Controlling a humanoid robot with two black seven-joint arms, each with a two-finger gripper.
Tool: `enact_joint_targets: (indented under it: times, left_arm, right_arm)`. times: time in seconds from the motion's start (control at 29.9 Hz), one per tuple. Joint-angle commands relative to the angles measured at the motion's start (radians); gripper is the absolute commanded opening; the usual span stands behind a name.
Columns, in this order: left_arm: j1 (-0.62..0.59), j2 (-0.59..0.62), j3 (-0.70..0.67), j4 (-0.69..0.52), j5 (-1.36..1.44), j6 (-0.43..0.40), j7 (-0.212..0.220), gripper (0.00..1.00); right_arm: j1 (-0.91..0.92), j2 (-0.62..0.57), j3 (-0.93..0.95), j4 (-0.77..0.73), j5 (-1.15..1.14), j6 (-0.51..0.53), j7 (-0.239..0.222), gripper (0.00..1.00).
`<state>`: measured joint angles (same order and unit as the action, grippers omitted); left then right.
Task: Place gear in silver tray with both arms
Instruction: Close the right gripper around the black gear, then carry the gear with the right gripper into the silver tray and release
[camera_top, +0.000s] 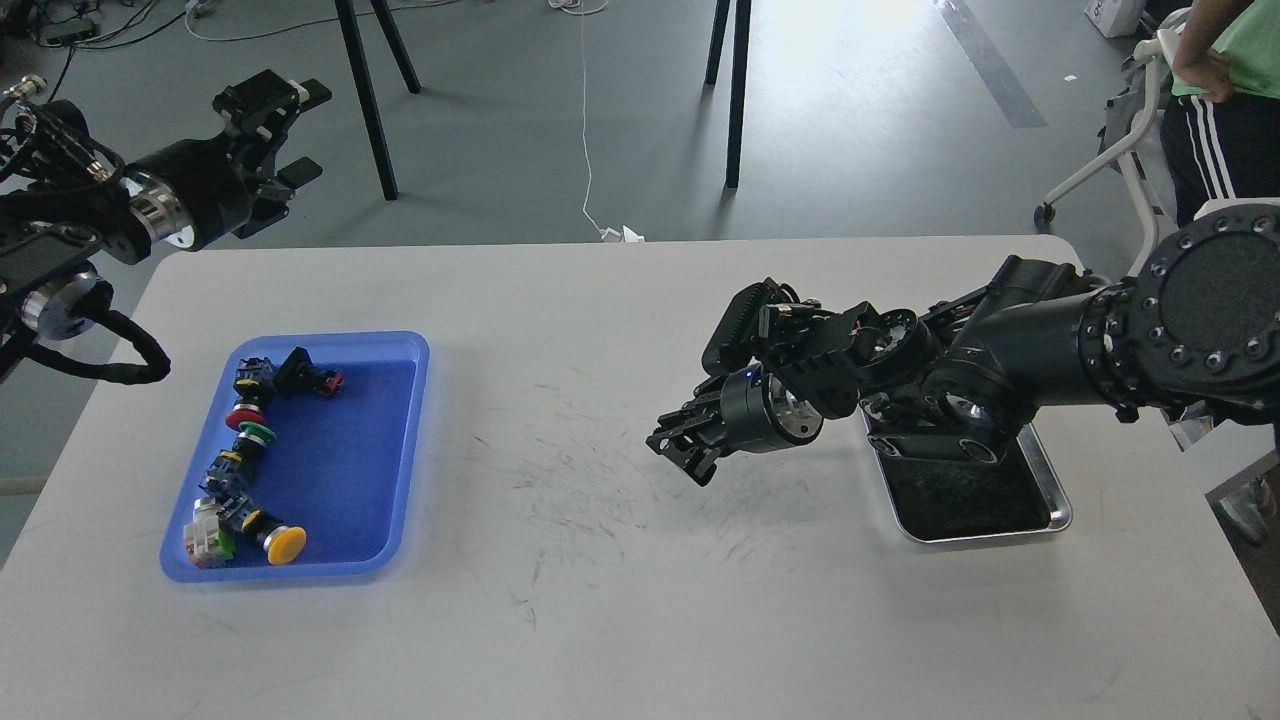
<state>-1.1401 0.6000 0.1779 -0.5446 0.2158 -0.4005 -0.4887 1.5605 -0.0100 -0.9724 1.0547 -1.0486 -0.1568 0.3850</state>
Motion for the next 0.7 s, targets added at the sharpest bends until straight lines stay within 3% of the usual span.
enact_joint_targets:
  times: [0.0,0.33,0.67]
  left_arm:
    - [0.006,-0.005,-0.001,-0.001,-0.001,-0.01,0.0,0.98]
    - [0.046,-0.035,-0.081,-0.003,-0.01,-0.041,0.0,0.98]
    - [0.049,-0.04,-0.081,-0.001,-0.01,-0.04,0.0,0.98]
  right_arm:
    - [0.058,-0.094,-0.008,0.073,-0.05,0.008,0.015,0.1]
    - [0.085,-0.385,-0.011,0.186,-0.235,0.016,0.035,0.1]
    - [0.069,-0.545,-0.089,0.194,-0.35,0.016,0.043,0.11]
